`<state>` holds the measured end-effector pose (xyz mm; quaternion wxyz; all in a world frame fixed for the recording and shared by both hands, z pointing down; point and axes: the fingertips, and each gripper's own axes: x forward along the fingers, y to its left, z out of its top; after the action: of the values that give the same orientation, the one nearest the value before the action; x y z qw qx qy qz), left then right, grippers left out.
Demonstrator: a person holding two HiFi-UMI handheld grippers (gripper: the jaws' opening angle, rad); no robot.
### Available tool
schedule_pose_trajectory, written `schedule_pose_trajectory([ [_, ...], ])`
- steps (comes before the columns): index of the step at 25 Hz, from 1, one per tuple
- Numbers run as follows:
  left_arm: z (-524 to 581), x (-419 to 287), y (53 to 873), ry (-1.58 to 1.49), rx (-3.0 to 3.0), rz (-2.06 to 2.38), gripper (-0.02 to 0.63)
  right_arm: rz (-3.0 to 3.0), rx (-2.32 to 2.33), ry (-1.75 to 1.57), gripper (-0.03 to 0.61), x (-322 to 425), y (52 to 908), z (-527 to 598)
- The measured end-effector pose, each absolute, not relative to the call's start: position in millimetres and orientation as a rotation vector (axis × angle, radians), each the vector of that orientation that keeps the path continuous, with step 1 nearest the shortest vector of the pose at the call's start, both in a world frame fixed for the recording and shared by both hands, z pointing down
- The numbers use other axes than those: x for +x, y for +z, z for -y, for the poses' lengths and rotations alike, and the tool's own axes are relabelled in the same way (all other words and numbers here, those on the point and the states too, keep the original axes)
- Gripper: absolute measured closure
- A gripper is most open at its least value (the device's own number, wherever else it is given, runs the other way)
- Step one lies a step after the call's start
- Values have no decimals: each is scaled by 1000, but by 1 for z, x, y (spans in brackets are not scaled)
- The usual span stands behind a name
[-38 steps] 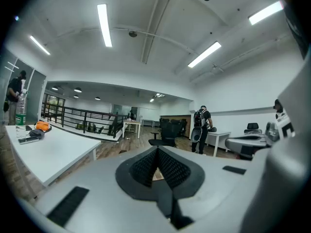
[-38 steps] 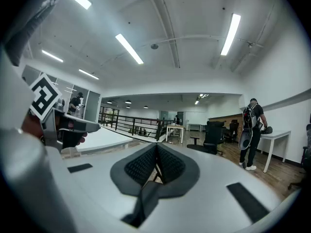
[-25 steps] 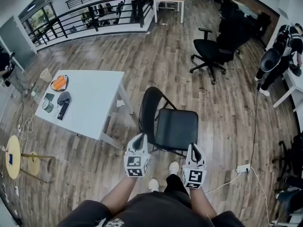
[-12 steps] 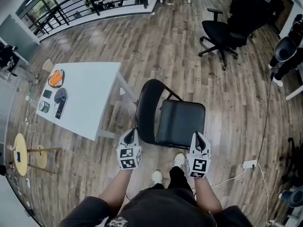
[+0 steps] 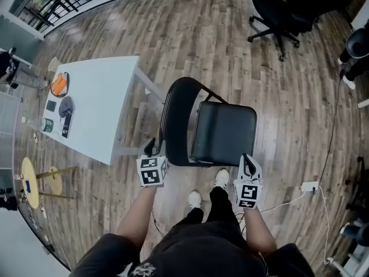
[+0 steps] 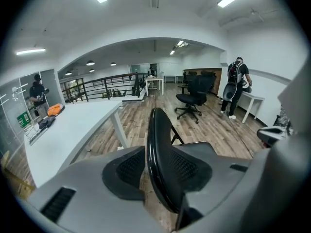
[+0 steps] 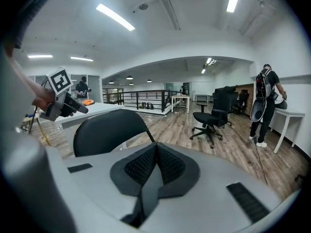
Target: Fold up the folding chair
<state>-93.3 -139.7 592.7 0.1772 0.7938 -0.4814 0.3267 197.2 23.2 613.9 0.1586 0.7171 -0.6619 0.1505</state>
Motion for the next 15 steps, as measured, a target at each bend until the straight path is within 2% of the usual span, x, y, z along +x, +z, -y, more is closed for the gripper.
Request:
schedule_pose_trajectory([
  [5, 165, -82, 614, 1010, 2216, 1303, 447, 1885, 2002, 522, 565, 219, 651, -13],
  [9, 176, -73, 632, 1070, 2171, 1259, 416, 1863, 1963, 656, 423, 245, 690, -9],
  [15, 193, -59, 646, 1106, 2144, 1188, 413, 1830, 1902, 986, 324, 278, 769, -14],
])
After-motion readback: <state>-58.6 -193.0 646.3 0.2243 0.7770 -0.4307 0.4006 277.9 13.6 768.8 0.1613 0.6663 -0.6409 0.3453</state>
